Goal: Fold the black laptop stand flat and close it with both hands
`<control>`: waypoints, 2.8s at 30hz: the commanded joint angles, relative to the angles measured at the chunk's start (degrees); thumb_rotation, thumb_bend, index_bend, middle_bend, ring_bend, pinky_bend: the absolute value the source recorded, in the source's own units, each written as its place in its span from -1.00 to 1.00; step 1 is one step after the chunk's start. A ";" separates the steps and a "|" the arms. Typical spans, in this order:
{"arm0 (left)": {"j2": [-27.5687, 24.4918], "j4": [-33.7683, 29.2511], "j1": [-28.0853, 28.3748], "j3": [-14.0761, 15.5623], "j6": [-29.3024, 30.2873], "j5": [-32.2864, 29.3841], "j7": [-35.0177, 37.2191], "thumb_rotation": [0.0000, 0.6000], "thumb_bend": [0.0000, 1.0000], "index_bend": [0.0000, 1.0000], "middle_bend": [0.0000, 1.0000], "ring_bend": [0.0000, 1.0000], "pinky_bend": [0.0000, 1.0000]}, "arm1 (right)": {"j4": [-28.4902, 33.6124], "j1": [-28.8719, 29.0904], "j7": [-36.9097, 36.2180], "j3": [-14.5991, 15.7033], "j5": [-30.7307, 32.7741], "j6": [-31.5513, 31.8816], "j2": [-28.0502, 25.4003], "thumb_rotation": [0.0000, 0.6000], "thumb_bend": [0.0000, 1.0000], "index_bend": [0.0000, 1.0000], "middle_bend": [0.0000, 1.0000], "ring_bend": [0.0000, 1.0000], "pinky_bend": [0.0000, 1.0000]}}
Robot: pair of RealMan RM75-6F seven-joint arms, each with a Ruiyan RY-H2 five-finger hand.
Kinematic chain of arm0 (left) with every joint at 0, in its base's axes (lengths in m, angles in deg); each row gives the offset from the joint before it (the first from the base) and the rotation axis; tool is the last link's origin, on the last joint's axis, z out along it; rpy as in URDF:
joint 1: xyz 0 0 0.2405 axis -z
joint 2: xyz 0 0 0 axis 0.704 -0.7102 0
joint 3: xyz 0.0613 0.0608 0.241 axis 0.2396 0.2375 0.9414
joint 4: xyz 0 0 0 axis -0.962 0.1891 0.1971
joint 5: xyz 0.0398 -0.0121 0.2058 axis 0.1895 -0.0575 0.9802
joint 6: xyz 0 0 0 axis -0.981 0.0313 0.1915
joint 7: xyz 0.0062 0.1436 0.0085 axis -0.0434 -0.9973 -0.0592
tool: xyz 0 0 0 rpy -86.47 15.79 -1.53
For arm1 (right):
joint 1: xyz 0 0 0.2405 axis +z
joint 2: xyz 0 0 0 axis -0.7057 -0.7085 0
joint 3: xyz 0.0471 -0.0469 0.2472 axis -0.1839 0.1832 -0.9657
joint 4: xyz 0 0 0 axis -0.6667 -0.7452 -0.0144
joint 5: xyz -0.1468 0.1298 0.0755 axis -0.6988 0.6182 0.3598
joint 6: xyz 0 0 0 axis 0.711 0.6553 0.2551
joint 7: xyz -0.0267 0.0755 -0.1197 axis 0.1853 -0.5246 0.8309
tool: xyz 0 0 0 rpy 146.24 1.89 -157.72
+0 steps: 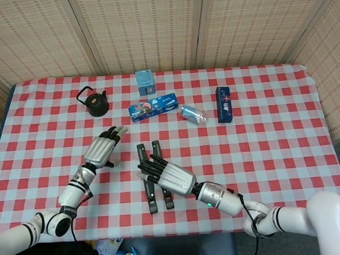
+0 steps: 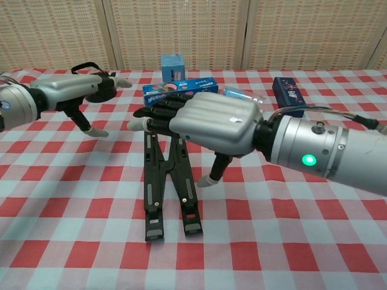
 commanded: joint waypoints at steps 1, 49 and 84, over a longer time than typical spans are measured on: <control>-1.85 -1.41 -1.58 -0.12 1.49 -0.40 0.50 1.00 -0.56 -1.00 -1.00 -1.00 -0.66 | 7.23 8.03 -2.42 -1.71 2.77 -13.36 -8.45 1.00 -1.00 -1.00 -1.00 -1.00 -1.00; -5.02 -1.42 -6.66 0.95 3.57 2.55 6.33 1.00 -0.57 -1.00 -1.00 -1.00 -0.66 | -12.52 26.16 -20.42 10.27 -6.56 -20.62 0.98 1.00 -0.91 -0.54 -0.51 -1.00 -1.00; -8.08 -5.50 -8.20 -1.23 7.23 -0.32 0.50 1.00 -0.57 -1.00 -1.00 -1.00 -0.66 | 3.99 11.80 -5.43 4.60 8.04 -6.22 -12.42 1.00 -0.69 -1.00 -0.99 -1.00 -1.00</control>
